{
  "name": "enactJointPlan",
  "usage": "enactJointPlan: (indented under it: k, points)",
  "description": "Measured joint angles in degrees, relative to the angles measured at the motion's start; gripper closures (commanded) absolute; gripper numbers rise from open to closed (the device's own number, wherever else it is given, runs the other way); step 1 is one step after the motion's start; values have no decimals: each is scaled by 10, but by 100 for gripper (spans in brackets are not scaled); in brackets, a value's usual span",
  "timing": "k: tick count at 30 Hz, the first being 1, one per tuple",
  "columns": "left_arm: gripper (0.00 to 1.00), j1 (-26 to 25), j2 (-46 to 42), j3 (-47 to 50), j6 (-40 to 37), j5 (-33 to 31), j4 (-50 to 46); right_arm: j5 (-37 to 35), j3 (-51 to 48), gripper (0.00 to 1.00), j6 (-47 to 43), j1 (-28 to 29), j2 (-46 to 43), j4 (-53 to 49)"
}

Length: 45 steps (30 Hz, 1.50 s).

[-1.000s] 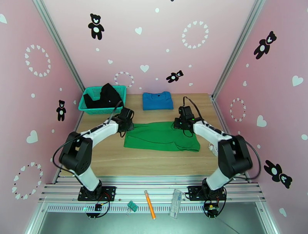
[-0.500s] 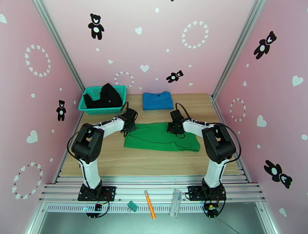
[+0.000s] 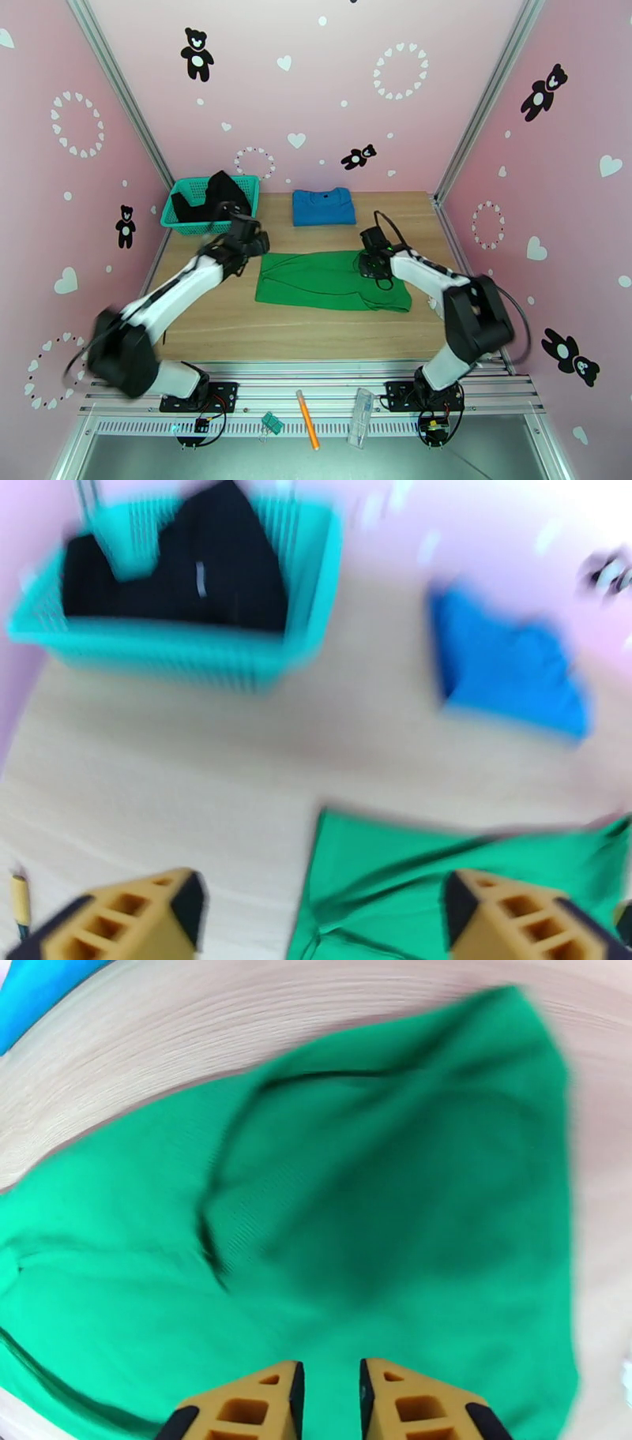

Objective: Fold and stack the mixed laundry pile

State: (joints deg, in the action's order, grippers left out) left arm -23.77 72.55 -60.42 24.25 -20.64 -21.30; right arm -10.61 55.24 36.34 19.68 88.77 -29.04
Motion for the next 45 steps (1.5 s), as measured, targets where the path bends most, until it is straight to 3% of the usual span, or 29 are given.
enactJointPlan:
  k: [8, 10, 15, 19, 25, 29, 32, 38, 42, 45]
  points:
    - [2, 8, -156, 130, -20, -2, 49, 10, -41, 78, -17, -99, 59, -23]
    - [2, 8, -204, 170, -31, -5, 64, 14, -10, 87, -28, -102, 84, -28]
    - [1, 21, -254, 186, -2, -52, 52, 15, 99, 86, -50, -112, 171, -63]
    - [2, 30, -222, 160, 31, -62, 1, 14, 228, 86, -76, -130, 260, -112]
    - [9, 30, -128, 133, 63, -4, -57, 16, 419, 83, -115, -167, 377, -177]
    - [11, 28, -47, 96, 69, 28, -93, 16, 438, 77, -134, -182, 385, -197]
    - [12, 24, 39, 46, 69, 48, -117, 19, 391, 72, -145, -181, 348, -194]
    - [14, 11, 219, -58, 60, 75, -135, 23, 235, 57, -163, -110, 145, -196]
    - [20, 11, 309, -99, 54, 96, -139, 24, 178, 49, -163, 30, 20, -189]
    - [23, 10, 356, -115, 51, 114, -139, 30, 158, 43, -147, 157, -9, -175]
